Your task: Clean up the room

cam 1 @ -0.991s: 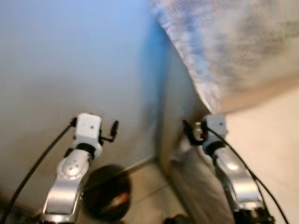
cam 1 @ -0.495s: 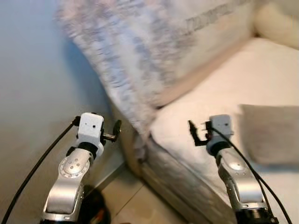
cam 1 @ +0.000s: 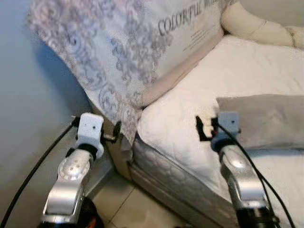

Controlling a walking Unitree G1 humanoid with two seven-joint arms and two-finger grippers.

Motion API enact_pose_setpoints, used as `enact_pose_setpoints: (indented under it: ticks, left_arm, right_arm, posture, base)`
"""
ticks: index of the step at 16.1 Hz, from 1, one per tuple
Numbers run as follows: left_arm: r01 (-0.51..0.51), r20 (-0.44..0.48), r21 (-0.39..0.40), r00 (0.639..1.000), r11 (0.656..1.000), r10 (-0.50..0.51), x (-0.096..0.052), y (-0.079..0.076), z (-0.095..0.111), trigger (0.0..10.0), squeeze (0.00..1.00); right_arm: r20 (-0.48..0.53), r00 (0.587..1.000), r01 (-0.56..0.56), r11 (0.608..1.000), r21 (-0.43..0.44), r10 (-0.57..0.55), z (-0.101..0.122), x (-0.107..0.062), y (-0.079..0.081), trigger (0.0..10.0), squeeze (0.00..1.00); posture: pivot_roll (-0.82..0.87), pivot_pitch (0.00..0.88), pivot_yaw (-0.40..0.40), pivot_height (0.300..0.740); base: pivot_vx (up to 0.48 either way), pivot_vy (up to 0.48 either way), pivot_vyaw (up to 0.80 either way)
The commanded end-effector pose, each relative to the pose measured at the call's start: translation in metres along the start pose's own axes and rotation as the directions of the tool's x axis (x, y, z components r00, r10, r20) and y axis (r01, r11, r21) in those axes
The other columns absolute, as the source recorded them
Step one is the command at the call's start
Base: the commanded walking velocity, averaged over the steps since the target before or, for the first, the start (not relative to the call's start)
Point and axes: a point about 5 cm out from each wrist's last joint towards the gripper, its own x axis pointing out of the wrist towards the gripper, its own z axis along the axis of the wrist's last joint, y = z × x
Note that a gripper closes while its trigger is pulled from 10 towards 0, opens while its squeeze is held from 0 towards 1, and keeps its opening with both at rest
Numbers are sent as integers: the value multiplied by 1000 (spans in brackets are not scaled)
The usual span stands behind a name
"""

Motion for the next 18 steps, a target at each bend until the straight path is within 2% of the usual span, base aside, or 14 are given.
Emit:
enact_pose_setpoints:
  ticks: [1,3,8,12,15,16,17,18]
  left_arm:
    - [-1,14,-1,1000,1000,1,3,2,4,10000,0]
    - [17,34,24,999,1000,-18,4,0,7,10000,0]
    - [17,29,26,999,1000,-18,5,1,7,10000,0]
    - [-13,29,1,999,1000,13,6,4,7,10000,0]
    - [-18,54,25,998,1000,16,6,6,11,10000,0]
    - [-13,63,17,998,1000,12,7,6,12,10000,0]
    - [-9,69,15,998,1000,8,7,6,13,10000,0]
    - [-7,68,18,998,1000,6,7,6,13,10000,0]
  right_arm:
    - [-2,1000,29,999,-14,-29,0,1,-4,10000,1000]
    - [-11,998,55,998,-13,-55,-1,2,-6,10000,1000]
    - [-25,998,50,999,-13,-51,-2,3,-5,10000,1000]
    - [-37,998,48,999,-18,-48,-4,4,-3,10000,1000]
    - [-37,998,56,998,-17,-56,-3,4,-3,10000,1000]
    - [-35,998,54,998,-18,-55,-3,5,-3,10000,910]
    - [-34,998,52,998,-19,-52,-3,5,-2,10000,643]
    - [-37,998,45,999,-23,-46,-3,5,-1,10000,0]
  posture:
    - [35,0,44,740]
    - [36,0,46,740]
    - [38,0,46,740]
    - [36,0,48,740]
    - [37,0,48,740]
    - [37,0,48,740]
    - [37,0,48,740]
    - [37,0,49,740]
  base:
    - [0,0,-800]
    - [0,0,-800]
    - [0,0,-800]
    - [0,0,-800]
    - [0,0,0]
    - [0,0,0]
    - [0,0,0]
    - [300,0,0]
